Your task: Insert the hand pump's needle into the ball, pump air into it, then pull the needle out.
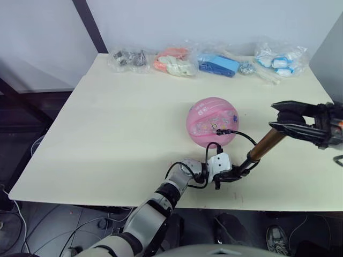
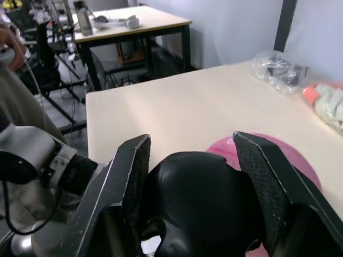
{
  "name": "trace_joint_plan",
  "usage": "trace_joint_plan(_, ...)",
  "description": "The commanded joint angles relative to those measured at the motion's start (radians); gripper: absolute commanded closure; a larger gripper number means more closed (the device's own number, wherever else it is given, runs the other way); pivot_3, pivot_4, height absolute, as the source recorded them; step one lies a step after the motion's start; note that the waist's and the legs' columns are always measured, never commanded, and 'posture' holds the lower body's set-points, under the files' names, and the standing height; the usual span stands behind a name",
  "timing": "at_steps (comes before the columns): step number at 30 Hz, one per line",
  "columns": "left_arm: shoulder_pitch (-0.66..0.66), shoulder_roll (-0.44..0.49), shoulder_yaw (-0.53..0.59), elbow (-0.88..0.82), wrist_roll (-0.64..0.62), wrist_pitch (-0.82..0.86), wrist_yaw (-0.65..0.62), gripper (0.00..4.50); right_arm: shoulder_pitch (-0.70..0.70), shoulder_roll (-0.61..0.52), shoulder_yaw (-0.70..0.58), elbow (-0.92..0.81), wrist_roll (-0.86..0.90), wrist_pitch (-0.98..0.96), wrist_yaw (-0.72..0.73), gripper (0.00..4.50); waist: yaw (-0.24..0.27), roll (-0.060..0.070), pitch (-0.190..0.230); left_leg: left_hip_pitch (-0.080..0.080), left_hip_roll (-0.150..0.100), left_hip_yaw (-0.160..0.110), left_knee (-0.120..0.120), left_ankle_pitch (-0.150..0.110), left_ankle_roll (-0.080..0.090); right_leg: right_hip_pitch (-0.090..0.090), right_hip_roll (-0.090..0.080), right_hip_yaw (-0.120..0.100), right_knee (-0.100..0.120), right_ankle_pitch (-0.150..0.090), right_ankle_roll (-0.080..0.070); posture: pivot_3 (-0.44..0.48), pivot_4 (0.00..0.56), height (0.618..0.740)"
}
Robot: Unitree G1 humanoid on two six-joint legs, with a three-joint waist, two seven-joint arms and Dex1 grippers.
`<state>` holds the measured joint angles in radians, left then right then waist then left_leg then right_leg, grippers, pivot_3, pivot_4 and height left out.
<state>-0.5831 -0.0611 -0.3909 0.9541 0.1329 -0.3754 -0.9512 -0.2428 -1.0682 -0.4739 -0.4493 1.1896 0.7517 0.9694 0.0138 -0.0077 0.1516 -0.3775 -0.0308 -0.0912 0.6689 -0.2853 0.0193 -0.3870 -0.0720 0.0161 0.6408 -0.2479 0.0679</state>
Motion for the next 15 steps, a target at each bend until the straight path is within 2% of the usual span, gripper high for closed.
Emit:
trace_joint_plan(1,0.023,0.015,0.004,0.04,0.006,0.043,-0.004,3.43,-0.073,-0.039,-0.065,0.019,0.078,0.034,-0.015,2.48,0.0,0.0,0.0,0.0,0.0,0.0,0.0,0.0,0.0,0.0,0.0,0.0,0.0,0.0,0.0,0.0,0.15,0.736)
trace_joint_plan(7,0.027,0.02,0.003,0.033,0.008,0.044,0.0,3.43,-0.122,-0.05,-0.041,0.049,0.079,0.071,-0.001,2.48,0.0,0.0,0.0,-0.003,0.0,0.0,0.0,0.0,0.0,-0.003,0.0,0.0,0.001,0.0,0.0,0.0,0.15,0.736)
trace_joint_plan(15,0.032,0.021,0.002,0.026,0.007,0.05,-0.001,3.43,0.026,0.054,0.088,-0.008,-0.111,-0.014,0.027,2.48,-0.002,-0.001,-0.002,-0.002,0.0,0.001,0.0,0.0,0.0,-0.003,0.001,0.001,0.001,0.0,0.0,0.0,0.15,0.736)
